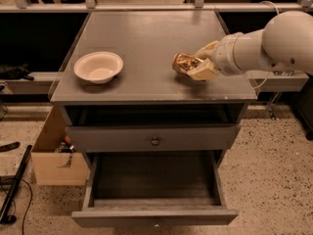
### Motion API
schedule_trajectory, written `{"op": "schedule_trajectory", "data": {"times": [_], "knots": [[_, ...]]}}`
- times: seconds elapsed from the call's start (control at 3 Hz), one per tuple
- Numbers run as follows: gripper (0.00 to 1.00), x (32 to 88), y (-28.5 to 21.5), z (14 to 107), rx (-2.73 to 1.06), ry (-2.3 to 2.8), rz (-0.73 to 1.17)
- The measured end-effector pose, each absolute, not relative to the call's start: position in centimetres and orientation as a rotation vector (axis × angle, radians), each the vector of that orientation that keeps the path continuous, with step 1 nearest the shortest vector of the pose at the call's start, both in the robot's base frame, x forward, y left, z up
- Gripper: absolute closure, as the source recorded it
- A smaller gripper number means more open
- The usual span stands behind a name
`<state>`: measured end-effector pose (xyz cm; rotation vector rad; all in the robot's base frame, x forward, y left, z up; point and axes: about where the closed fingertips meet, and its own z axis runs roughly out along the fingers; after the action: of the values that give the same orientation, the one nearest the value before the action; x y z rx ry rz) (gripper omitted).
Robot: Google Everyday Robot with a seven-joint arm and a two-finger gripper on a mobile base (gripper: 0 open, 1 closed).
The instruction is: Pick orange can from middle drawer and place on counter
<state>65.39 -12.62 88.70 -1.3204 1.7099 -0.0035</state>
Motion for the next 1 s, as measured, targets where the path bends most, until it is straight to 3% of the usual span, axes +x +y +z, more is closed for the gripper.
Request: {"op": "schedule_trajectory", "data": {"times": [1.0], "knots": [[0.34, 65.38, -12.61, 88.7, -1.32, 1.71, -0.003]]}}
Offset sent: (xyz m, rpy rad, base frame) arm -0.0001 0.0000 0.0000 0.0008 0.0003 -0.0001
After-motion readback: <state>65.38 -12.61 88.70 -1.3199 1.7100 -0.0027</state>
